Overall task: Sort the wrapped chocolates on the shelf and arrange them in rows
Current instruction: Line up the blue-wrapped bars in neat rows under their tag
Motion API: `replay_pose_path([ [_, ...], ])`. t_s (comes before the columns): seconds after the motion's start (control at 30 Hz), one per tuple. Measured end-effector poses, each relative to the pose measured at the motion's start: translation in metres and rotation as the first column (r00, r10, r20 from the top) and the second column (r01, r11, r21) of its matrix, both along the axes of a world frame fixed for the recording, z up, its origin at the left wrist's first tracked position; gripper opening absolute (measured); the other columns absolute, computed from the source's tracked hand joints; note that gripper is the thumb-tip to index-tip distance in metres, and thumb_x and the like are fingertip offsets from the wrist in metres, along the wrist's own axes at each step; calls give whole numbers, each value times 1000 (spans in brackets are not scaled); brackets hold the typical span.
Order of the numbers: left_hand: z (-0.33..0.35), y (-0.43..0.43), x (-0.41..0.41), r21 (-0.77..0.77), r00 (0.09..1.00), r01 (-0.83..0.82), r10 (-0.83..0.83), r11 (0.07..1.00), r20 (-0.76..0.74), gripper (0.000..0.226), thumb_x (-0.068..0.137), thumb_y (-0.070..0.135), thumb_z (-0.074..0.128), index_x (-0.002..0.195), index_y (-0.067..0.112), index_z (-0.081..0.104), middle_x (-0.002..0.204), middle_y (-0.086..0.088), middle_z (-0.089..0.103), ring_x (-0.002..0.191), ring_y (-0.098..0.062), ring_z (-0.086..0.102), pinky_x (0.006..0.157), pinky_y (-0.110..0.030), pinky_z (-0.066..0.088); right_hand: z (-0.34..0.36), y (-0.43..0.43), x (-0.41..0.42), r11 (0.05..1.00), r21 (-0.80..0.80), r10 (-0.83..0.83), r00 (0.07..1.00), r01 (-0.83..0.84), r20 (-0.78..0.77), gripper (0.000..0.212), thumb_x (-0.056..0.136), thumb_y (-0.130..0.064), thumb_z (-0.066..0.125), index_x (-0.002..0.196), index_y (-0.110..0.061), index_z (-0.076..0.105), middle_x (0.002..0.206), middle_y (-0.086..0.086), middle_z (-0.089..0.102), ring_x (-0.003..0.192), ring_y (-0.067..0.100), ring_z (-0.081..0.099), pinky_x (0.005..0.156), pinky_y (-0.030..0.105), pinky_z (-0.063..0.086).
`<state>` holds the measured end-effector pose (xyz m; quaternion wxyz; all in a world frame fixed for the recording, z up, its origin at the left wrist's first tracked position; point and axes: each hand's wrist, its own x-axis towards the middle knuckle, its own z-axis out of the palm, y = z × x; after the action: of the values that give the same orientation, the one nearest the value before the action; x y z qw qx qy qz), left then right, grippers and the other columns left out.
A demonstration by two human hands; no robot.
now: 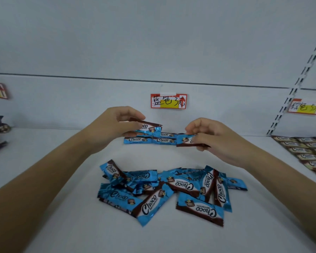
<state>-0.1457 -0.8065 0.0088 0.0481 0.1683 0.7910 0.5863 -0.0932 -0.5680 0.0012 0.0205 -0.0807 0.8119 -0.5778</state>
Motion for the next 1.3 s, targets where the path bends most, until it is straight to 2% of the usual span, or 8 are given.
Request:
replay_pose_path([
  [0.1, 0, -3, 0, -57, 1000, -13, 12, 998, -29, 11, 83, 3, 62, 82, 14, 62, 89, -6, 67, 84, -13, 67, 74, -25, 58, 2, -5, -5, 996, 83, 34, 998, -38, 45, 28, 86, -3, 56, 102, -27, 58, 96, 3, 60, 76, 9, 57, 63, 19, 48],
  [0.27, -2, -9, 1, -146, 998, -33, 26, 989, -50, 11, 81, 7, 65, 75, 15, 60, 89, -11, 69, 93, -24, 65, 86, -42, 53, 12, -18, -14, 993, 108, 41, 997, -48, 60, 28, 88, -8, 55, 99, -33, 63, 104, 2, 65, 98, 17, 61, 89, 33, 48],
  [0.4, -3, -12, -1, -234, 993, -33, 6, 972, -114, 13, 82, 8, 65, 73, 16, 60, 86, -11, 70, 91, -28, 65, 74, -32, 50, 19, -31, -26, 980, 195, -29, 999, 37, -41, 20, 87, -9, 54, 94, -26, 63, 98, 8, 64, 86, 16, 60, 76, 29, 49],
  [0.6, -10, -13, -3, -312, 986, -10, -42, 950, -159, 16, 80, 7, 66, 70, 16, 58, 82, -5, 70, 81, -20, 66, 77, -33, 53, 8, -42, -31, 968, -233, -71, 994, 89, 82, 20, 87, 2, 53, 97, -15, 54, 91, 9, 63, 72, 16, 69, 66, 26, 58],
  [0.77, -17, -12, -4, -547, 933, 70, -249, 834, -260, 21, 82, 13, 64, 77, 31, 54, 84, 10, 64, 78, -2, 61, 70, -12, 49, -4, -37, -24, 973, -217, -54, 992, 79, 118, 18, 86, 1, 53, 87, -13, 65, 93, 12, 66, 83, 20, 70, 69, 28, 58],
  [0.87, -22, -11, -2, -728, 883, -1, -341, 686, -323, 10, 88, 21, 55, 93, 29, 57, 89, 16, 56, 80, -3, 54, 66, -11, 41, -11, -35, -21, 988, 134, -73, 997, 77, -28, 12, 85, -9, 60, 84, -19, 64, 91, 3, 67, 83, 11, 64, 76, 24, 55],
  [1.0, -22, -13, -3, -799, 826, -155, -367, 581, -427, 16, 92, 30, 47, 105, 29, 56, 92, 17, 46, 85, -2, 44, 65, -16, 33, -19, -33, -21, 794, 603, 98, 964, 74, -247, 13, 85, -22, 61, 96, -29, 61, 93, -14, 57, 88, -1, 52, 81, 15, 37],
  [1.3, -23, -12, -6, -844, 841, -82, -417, 531, -344, 18, 90, 39, 51, 103, 32, 61, 96, 16, 50, 86, 0, 42, 77, -19, 39, -22, -30, -25, 646, 763, 247, 939, 25, -240, 23, 89, -29, 55, 110, -33, 65, 100, -16, 55, 91, 0, 49, 75, 5, 32],
])
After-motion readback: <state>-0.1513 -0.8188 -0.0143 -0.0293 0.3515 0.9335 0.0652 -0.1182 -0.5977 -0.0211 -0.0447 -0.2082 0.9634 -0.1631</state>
